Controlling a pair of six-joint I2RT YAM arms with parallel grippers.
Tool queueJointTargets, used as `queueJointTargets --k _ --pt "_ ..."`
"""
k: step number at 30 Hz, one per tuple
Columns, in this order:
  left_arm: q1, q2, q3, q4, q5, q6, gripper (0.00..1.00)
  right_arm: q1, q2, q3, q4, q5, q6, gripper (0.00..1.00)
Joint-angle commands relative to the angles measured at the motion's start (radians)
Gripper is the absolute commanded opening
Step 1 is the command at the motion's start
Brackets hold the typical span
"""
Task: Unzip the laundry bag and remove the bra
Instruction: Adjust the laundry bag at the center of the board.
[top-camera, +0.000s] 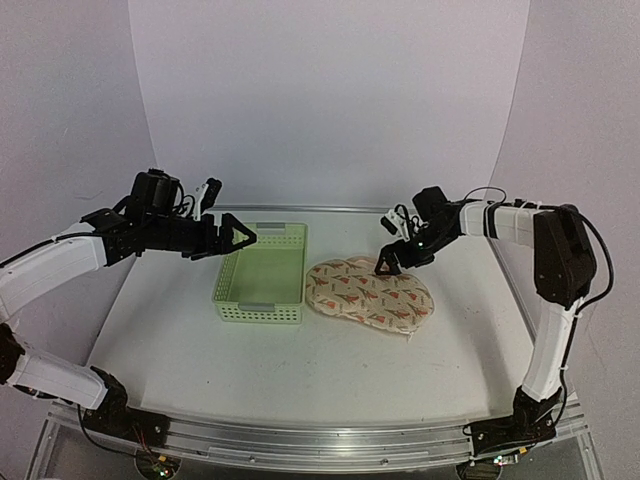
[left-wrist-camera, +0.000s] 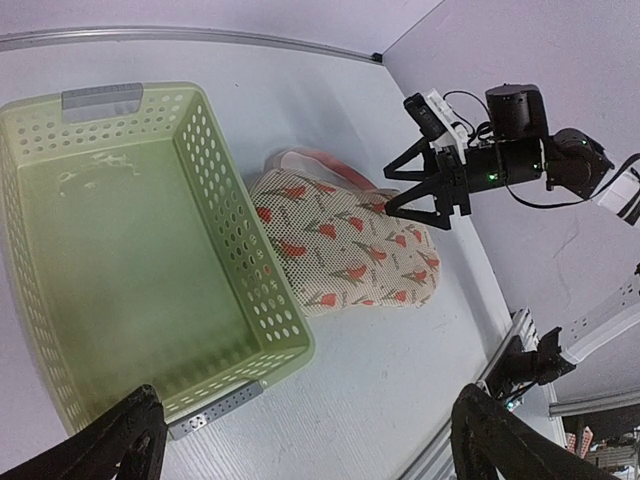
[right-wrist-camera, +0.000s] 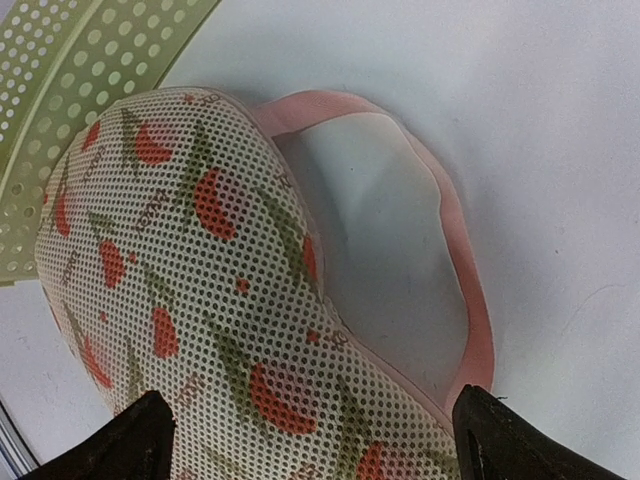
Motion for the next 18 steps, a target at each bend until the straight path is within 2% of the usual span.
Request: queueJointTargets --k 1,6,11,14,18 --pt "-0.003 -0.029 0.007 0.016 0.011 0.023 0.99 -0.007 0.043 0.079 -0.085 -0.057 -0.084 0.98" --pt "-0.003 -0.029 0.008 0.013 0.019 0.026 0.99 -0.017 0.097 0.117 -0.114 -0.082 -0.088 0.98" --pt "-0.003 -0.028 0.007 0.009 0.026 0.029 0.99 -0.018 0.136 0.127 -0.135 -0.118 -0.094 0.93" --pt "-0.004 -0.027 0.007 0.006 0.026 0.030 0.99 -0.018 0.145 0.114 -0.135 -0.150 -0.089 0.85" --pt "-0.003 -0.028 0.007 0.004 0.026 0.033 0.99 -0.018 0.136 0.071 -0.127 -0.153 -0.084 0.66"
